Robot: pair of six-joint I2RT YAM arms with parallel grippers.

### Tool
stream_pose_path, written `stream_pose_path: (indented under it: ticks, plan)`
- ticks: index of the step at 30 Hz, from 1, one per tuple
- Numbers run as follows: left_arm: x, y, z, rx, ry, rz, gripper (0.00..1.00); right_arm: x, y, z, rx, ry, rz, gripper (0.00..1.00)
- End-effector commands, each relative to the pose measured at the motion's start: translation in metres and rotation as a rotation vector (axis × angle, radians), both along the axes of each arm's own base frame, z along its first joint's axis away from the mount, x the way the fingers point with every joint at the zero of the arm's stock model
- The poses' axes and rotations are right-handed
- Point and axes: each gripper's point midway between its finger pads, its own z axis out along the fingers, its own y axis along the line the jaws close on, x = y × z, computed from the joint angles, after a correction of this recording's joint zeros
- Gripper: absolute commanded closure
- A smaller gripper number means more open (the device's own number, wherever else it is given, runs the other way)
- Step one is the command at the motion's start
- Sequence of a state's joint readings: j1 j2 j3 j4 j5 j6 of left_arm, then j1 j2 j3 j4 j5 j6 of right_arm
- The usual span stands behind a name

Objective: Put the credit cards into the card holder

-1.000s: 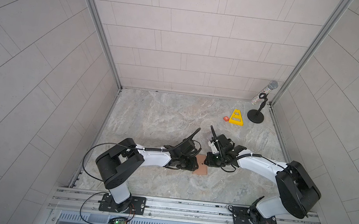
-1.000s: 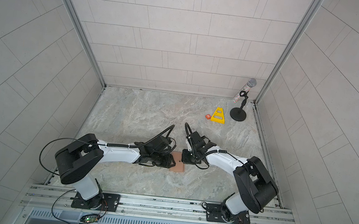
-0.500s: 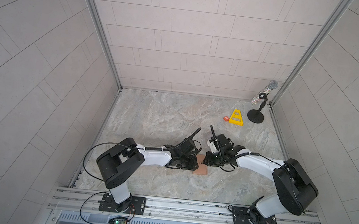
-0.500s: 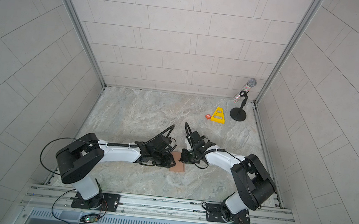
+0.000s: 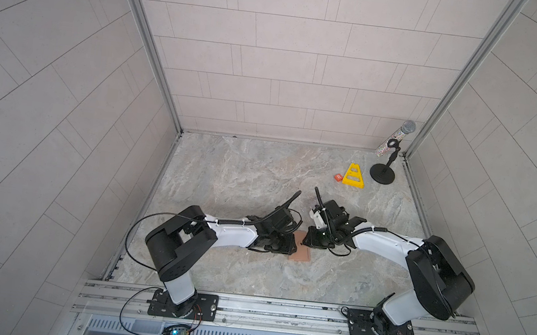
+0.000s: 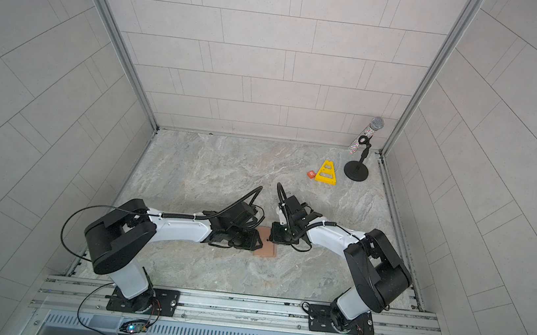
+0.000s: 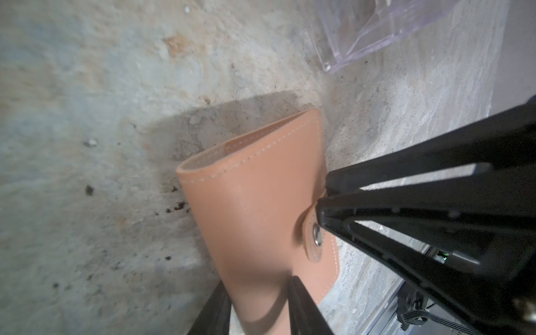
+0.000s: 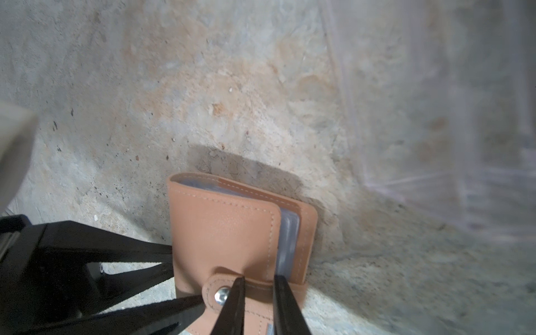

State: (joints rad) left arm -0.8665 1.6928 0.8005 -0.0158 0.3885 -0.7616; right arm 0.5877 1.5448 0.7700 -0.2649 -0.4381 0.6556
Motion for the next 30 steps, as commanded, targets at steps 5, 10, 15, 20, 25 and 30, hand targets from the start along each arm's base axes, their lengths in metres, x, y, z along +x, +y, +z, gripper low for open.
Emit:
stream_pose_path:
  ticks: [5, 10, 15, 20, 25, 30]
  plan:
    - [-0.0133, 0.0104, -0.0274, 0.090, 0.052, -0.021, 0.63, -0.0114, 0.0099, -0.0090, 0.034, 0.040, 0.035, 0.80]
    - [-0.0130, 0.0111, -0.0278, 0.093, 0.051, -0.020, 0.63, -0.0125, 0.0138, -0.0073, 0.064, 0.042, 0.037, 0.79]
    - [-0.0134, 0.0115, -0.0283, 0.096, 0.050, -0.019, 0.64, -0.0146, 0.0168, -0.0076, 0.090, 0.047, 0.040, 0.77]
    - [-0.0135, 0.0126, -0.0290, 0.100, 0.050, -0.017, 0.64, -0.0174, 0.0143, -0.0125, 0.079, 0.058, 0.039, 0.77]
    - [-0.0141, 0.0131, -0.0296, 0.104, 0.051, -0.018, 0.64, -0.0192, 0.0170, -0.0129, 0.097, 0.066, 0.048, 0.74]
    - [-0.0149, 0.0136, -0.0302, 0.106, 0.052, -0.020, 0.64, -0.0190, 0.0175, -0.0122, 0.102, 0.064, 0.046, 0.72]
